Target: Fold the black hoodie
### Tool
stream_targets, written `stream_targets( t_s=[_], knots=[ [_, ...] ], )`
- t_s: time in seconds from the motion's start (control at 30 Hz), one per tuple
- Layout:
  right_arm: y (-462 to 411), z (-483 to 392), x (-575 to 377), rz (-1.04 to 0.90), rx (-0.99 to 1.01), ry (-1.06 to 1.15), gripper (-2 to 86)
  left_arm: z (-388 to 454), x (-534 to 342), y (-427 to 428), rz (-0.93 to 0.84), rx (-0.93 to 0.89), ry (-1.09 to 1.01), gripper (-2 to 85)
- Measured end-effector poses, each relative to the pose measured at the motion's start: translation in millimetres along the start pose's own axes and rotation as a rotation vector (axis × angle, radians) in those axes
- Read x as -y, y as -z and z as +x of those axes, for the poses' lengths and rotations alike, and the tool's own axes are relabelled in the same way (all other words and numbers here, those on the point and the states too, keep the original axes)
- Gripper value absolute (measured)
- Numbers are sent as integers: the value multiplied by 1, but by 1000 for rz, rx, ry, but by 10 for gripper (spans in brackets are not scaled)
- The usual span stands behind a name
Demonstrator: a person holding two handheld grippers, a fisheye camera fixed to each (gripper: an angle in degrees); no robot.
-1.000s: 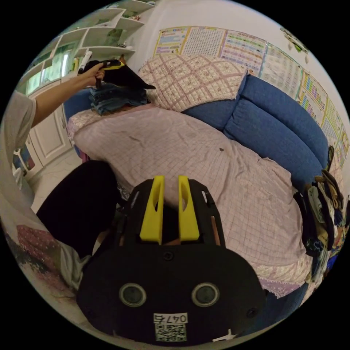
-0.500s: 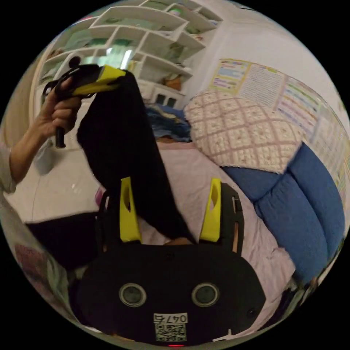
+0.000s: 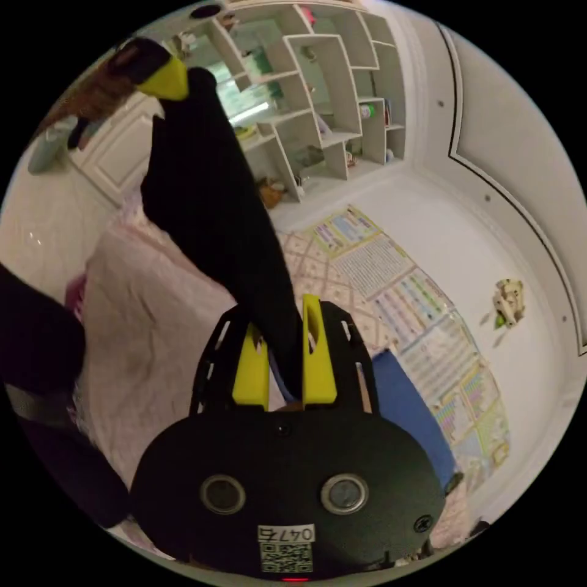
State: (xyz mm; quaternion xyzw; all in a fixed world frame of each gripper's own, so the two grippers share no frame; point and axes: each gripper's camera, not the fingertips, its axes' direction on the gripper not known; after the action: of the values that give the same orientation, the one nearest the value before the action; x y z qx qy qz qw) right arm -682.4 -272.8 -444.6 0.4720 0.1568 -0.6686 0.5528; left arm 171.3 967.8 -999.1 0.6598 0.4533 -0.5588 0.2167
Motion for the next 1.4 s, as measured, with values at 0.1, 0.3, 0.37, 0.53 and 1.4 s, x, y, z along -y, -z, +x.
stream_targets(
  t_s=[0.1,0.3,0.37,0.53,1.4],
  knots=[
    [-11,-14,-78,-341,52,66,104,0,-61,-105,-262,-208,118,44],
    [43,-8,-213,-690,112,-209,85,4,-166,-173,-386,-493,151,66],
    [64,0,-231,-650,149,-402,74,-22,-182,-171,-369,-463,153,64],
    [87,-21,-244,-490,245,-621,58,-129,-220,-163,-305,-290,245,52],
    [-53,-164,-409,-709,860,-988,55,-362,-456,-305,-330,-56,156,87]
  ],
)
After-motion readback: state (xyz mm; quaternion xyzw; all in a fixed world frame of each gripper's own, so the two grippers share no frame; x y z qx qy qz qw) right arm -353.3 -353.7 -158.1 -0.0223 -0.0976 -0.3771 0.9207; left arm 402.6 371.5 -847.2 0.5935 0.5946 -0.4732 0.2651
